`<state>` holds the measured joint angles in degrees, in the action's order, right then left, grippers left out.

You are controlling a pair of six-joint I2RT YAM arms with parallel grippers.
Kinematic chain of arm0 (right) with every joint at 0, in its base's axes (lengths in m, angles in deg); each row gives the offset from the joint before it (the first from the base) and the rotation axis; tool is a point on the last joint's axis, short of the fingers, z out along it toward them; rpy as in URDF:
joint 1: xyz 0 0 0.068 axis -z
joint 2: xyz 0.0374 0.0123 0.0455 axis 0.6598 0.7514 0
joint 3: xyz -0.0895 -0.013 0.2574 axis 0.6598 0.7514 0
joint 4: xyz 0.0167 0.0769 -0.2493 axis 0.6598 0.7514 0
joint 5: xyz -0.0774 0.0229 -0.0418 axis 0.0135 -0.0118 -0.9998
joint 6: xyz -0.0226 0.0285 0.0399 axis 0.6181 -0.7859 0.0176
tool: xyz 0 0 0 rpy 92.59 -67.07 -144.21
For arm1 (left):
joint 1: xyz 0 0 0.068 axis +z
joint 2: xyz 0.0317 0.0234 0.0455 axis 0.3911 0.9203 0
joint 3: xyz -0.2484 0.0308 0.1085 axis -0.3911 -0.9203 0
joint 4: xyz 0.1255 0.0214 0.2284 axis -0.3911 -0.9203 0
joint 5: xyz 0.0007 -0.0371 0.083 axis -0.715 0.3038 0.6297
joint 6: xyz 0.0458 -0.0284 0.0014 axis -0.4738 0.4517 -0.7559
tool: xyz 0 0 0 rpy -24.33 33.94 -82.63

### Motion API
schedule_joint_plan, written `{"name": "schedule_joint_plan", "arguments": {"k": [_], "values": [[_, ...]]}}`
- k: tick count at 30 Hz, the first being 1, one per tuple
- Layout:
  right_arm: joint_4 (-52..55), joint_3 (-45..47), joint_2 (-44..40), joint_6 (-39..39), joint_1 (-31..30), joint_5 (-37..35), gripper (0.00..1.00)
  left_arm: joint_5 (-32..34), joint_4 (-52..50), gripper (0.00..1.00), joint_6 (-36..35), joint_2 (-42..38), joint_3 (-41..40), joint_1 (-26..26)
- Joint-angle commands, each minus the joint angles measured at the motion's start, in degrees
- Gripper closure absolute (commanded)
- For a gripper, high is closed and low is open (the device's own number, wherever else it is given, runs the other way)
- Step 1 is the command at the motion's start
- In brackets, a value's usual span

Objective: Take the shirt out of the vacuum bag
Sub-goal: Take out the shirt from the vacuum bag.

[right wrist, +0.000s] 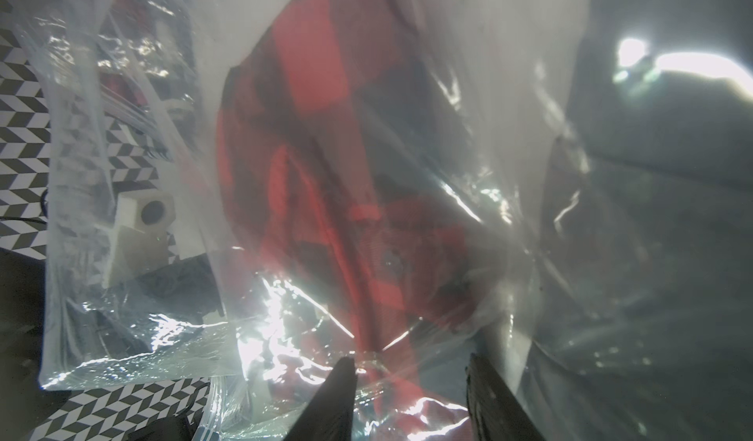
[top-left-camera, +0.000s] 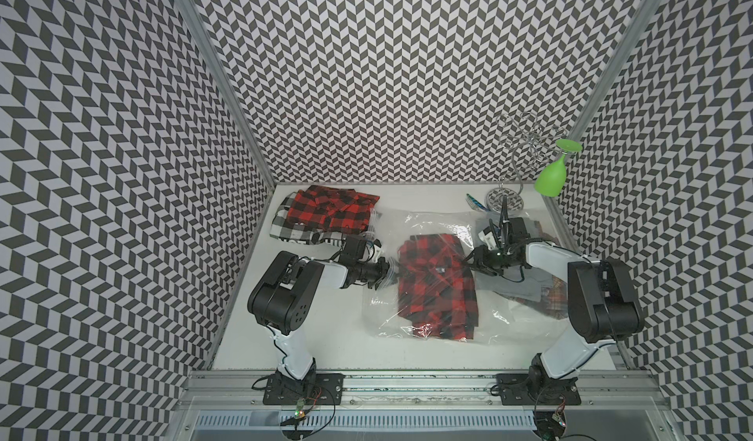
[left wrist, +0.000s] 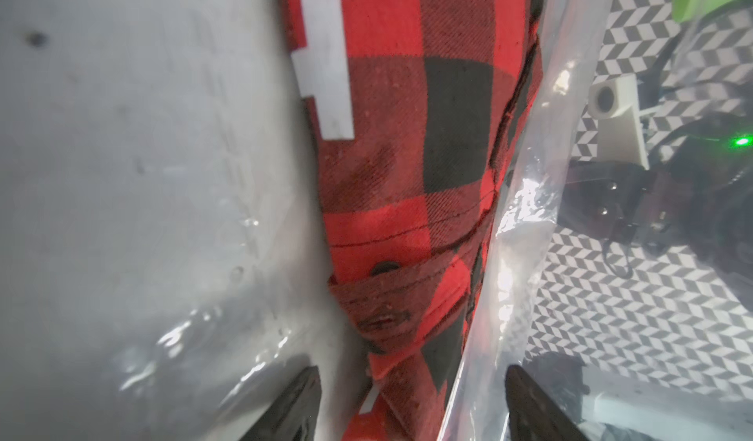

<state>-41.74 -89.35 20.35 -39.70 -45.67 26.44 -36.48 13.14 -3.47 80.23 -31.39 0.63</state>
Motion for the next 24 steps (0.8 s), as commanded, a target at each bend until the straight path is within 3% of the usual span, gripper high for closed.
{"name": "schedule_joint_plan", "arguments": {"k": [1, 8, 10, 16, 19, 24], "values": [[-1.88, 1.03, -1.0, 0.56, -0.06, 0.66, 0.53, 2.25, -0.47, 0.26, 0.31, 2.69, 1.13, -1.94], [-2.49, 1.99, -1.43, 0.34, -0.1, 0.81, 0.53, 4.82, -2.26, 0.25, 0.25, 5.69, 4.25, -5.24], [-2.6, 2.14, -1.49, 0.29, -0.1, 0.9, 0.54, 5.69, -2.97, 0.29, 0.0, 6.35, 4.85, -5.87], [-3.08, 2.71, -1.8, 0.0, -0.08, 0.99, 0.53, 7.09, -3.73, 0.59, -1.27, 7.28, 5.3, -6.47], [-3.39, 3.12, -1.76, -0.13, -0.07, 1.08, 0.53, 7.2, -2.57, 0.82, -1.75, 7.38, 4.59, -6.27], [-3.57, 3.25, -2.06, -0.52, -0.05, 0.41, 0.53, 6.08, 0.63, 0.93, 0.55, 7.42, 3.85, -6.25]]}}
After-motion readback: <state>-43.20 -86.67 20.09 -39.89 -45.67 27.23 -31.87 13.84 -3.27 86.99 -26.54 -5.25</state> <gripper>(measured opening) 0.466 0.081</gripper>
